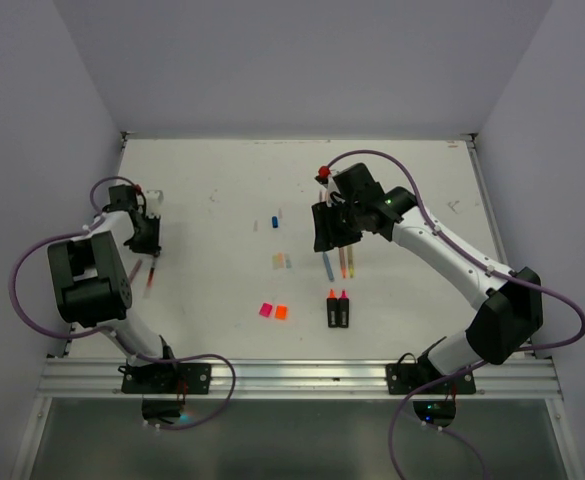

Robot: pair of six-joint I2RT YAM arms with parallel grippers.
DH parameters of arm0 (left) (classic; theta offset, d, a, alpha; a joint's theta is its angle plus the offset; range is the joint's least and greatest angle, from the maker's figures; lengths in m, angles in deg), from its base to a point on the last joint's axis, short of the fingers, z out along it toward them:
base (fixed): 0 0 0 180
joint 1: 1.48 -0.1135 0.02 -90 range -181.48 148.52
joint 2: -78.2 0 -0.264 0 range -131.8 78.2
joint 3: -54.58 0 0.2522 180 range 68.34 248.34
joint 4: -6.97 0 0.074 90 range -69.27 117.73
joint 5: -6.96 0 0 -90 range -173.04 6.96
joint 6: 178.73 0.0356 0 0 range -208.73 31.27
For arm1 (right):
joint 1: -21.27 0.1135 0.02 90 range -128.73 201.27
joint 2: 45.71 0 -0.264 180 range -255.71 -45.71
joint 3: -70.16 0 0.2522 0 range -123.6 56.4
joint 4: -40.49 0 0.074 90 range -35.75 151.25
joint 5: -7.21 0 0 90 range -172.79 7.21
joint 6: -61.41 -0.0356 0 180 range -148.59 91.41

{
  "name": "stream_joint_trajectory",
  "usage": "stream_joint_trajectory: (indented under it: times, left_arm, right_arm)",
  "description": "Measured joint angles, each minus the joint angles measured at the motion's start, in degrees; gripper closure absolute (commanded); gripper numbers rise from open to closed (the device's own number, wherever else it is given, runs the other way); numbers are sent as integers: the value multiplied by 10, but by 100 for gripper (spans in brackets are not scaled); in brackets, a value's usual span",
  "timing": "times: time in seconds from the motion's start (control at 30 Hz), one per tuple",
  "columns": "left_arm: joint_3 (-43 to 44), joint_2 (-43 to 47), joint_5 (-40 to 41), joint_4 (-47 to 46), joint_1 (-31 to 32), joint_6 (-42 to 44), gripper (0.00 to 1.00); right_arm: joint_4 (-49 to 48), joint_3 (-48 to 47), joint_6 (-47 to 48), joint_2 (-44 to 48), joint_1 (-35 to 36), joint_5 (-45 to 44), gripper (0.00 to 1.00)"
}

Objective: Open the pen caps

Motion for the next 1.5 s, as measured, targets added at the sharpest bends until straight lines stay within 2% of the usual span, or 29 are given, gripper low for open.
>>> stream_joint_trajectory:
  times: [0.3,0.5,0.6,0.73,0.87,1.0,1.23,1.43,1.5]
  left_arm:
    - [62,-1,-39,69,65,-53,100]
    - [91,41,-110,48,107,-140,100]
    - [71,89,-167,-15,123,-219,100]
    - [11,159,-226,-152,163,-350,100]
    - [-49,196,-252,-294,223,-476,100]
    - [-70,197,-260,-381,285,-564,100]
    - [-76,197,-261,-467,337,-646,100]
    - [-76,197,-262,-488,352,-675,100]
    - [-76,197,-262,-490,355,-680,100]
  right_arm:
    - [0,0,0,0,0,1,52]
    - [-7,-5,-5,-8,0,42,53]
    - [-33,-5,-25,-23,0,92,53]
    - [-87,-5,-67,-49,0,164,52]
    - [-157,-2,-123,-67,0,216,52]
    - [-228,10,-175,-69,0,247,52]
    - [-292,18,-219,-70,0,261,53]
    - [-304,19,-226,-70,0,256,54]
    - [-304,19,-226,-71,0,254,58]
